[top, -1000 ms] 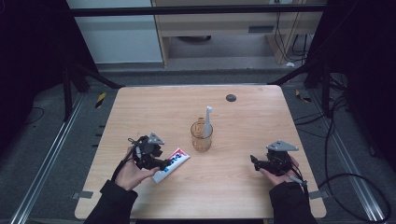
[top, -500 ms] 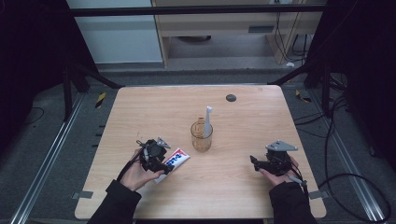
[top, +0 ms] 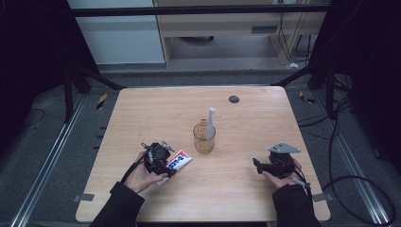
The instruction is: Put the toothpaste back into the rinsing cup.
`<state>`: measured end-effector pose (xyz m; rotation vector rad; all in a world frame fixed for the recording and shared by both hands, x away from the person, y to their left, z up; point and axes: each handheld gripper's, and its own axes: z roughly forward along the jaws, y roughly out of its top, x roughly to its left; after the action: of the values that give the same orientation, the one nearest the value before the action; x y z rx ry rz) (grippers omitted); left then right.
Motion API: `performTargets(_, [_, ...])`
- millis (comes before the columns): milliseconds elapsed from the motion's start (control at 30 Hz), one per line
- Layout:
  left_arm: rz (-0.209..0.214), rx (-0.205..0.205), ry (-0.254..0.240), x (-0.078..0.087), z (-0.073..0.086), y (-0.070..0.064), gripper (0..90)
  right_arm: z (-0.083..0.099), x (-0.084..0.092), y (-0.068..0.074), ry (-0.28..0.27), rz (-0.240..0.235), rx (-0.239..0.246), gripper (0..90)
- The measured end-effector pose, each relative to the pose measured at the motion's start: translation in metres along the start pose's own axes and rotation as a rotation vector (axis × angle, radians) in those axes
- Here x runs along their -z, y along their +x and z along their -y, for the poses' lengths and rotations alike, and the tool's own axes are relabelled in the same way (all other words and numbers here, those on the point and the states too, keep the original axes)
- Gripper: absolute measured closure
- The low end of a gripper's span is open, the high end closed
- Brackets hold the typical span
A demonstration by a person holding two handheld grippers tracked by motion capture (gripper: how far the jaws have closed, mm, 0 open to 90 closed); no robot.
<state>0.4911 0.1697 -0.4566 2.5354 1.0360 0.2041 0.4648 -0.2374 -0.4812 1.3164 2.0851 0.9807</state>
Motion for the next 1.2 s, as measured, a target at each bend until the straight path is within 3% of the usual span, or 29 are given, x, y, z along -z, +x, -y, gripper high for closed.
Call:
performTargets(667, [0.015, 0.011, 0.036, -0.014, -0.001, 0.003, 44.2, 0.0, -0.001, 0.001, 0.004, -0.002, -0.004, 21.7])
performTargets(1200, [0.011, 0.037, 0.005, -0.006, 0.002, 0.001, 64.1, 0.0, 0.0, 0.001, 0.002, 0.001, -0.003, 21.6])
